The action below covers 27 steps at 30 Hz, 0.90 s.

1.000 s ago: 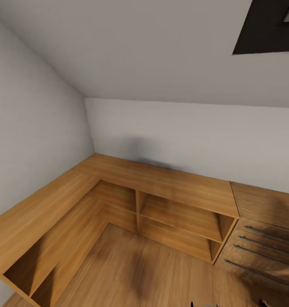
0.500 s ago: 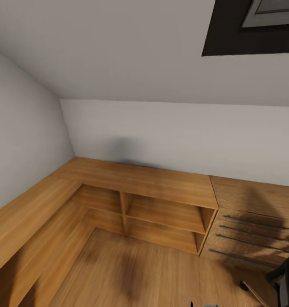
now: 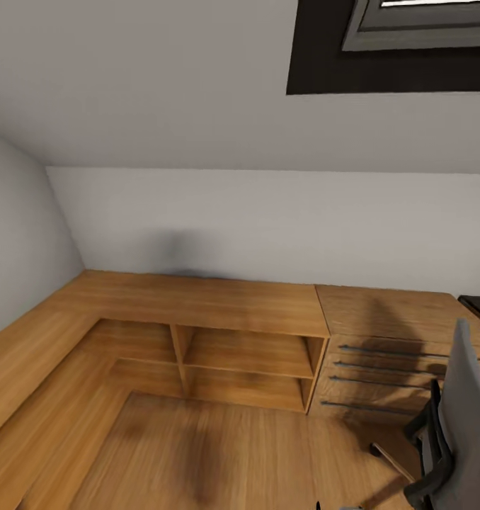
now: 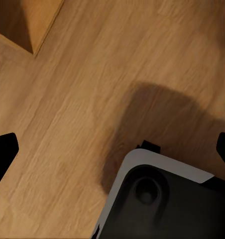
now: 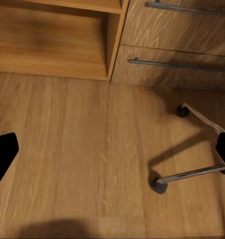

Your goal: In the bedroom, organize the workspace by keeping the computer under the desk, ensuring the monitor is on the desk, placing the keyboard on the desk next to the monitor, placing the mouse on the desk next to the keyboard, moving the folder from the swivel chair onto the desk next to the mouse, stacking the notebook on top of the folder with the pen on top of the notebook, and positioning the swivel chair next to the desk.

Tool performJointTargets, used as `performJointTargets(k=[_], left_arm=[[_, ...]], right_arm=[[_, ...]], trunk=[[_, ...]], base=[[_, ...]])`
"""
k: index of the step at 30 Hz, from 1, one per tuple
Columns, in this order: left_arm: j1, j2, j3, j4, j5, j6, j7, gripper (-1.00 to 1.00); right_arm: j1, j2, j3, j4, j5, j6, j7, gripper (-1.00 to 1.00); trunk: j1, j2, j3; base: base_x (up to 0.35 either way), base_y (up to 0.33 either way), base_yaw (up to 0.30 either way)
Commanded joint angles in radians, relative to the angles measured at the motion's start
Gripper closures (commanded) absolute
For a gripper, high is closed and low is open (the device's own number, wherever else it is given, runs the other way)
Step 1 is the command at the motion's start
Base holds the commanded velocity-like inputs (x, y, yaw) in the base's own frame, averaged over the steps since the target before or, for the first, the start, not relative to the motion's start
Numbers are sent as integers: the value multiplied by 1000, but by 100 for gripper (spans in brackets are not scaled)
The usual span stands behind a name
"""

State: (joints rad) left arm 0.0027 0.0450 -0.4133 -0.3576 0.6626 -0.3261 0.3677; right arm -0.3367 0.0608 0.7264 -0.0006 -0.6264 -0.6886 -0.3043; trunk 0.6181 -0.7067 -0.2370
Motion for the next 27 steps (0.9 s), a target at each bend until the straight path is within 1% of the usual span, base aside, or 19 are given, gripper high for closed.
performJointTargets(k=[1, 16, 27], left_arm=[[0, 1, -9, -3, 7, -2, 7, -100], [0, 1, -10, -3, 6, -1, 7, -100], [0, 1, -10, -3, 6, -1, 7, -100]], right_arm=[[-1, 1, 8, 1, 0, 0, -9, -100], [-1, 1, 9, 1, 0, -1, -9, -100], [-1, 1, 10, 1, 0, -1, -9, -100]], trunk=[[0, -1, -1], [0, -1, -1], [0, -1, -1]], base=[[148, 115, -300], [277, 171, -300], [217, 271, -300]])
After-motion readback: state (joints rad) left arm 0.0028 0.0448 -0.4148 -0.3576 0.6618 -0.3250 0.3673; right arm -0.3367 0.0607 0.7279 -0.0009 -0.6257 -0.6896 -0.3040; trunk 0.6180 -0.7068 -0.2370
